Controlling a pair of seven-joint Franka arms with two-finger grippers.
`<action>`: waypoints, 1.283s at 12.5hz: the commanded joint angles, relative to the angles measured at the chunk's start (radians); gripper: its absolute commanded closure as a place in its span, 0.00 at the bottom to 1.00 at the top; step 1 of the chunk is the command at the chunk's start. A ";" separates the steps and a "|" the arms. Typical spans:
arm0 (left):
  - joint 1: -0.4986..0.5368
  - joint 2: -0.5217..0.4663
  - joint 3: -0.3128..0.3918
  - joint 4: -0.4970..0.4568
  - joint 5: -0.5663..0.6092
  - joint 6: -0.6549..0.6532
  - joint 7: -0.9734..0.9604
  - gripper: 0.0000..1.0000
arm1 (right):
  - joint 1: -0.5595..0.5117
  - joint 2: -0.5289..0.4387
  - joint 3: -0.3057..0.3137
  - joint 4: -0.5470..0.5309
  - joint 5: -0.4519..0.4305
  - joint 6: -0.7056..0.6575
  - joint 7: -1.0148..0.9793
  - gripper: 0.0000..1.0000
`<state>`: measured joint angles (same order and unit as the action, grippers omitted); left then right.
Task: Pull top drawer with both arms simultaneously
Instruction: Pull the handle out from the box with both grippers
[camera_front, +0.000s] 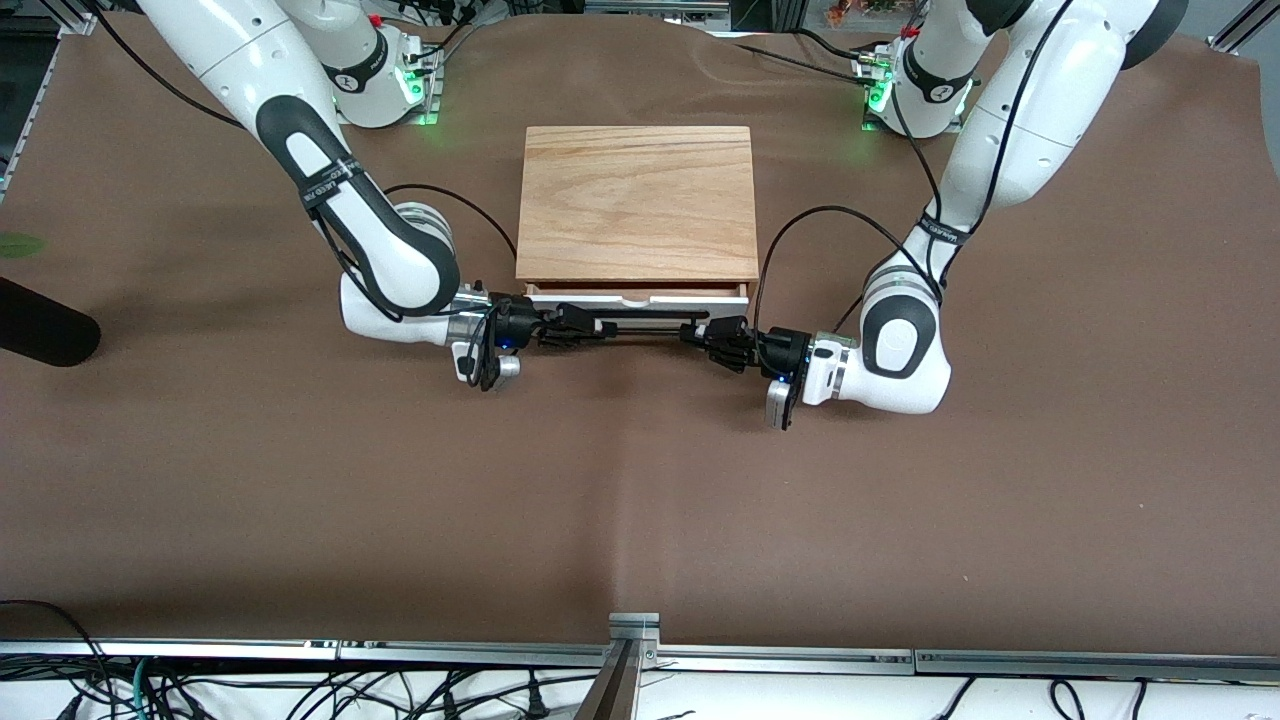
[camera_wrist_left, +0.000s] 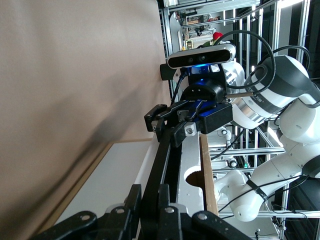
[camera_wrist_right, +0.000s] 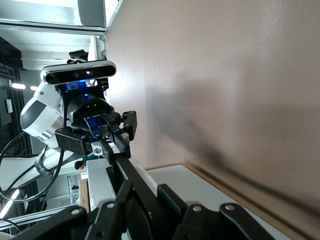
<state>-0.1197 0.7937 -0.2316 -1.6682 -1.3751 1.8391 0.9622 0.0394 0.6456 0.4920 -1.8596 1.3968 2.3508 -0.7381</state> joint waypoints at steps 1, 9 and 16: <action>-0.020 0.071 0.003 0.120 -0.013 0.038 -0.064 0.92 | -0.009 0.101 0.000 0.144 -0.079 0.047 0.072 1.00; -0.012 0.189 0.025 0.381 -0.010 0.037 -0.227 0.92 | -0.009 0.232 -0.012 0.394 -0.309 -0.044 0.338 1.00; -0.024 0.268 0.043 0.489 -0.013 0.066 -0.243 0.92 | -0.001 0.348 -0.029 0.600 -0.384 -0.107 0.451 1.00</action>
<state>-0.1400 1.0422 -0.2095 -1.2278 -1.3751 1.8915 0.7603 0.0410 0.9656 0.4803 -1.3452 1.0477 2.2485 -0.3442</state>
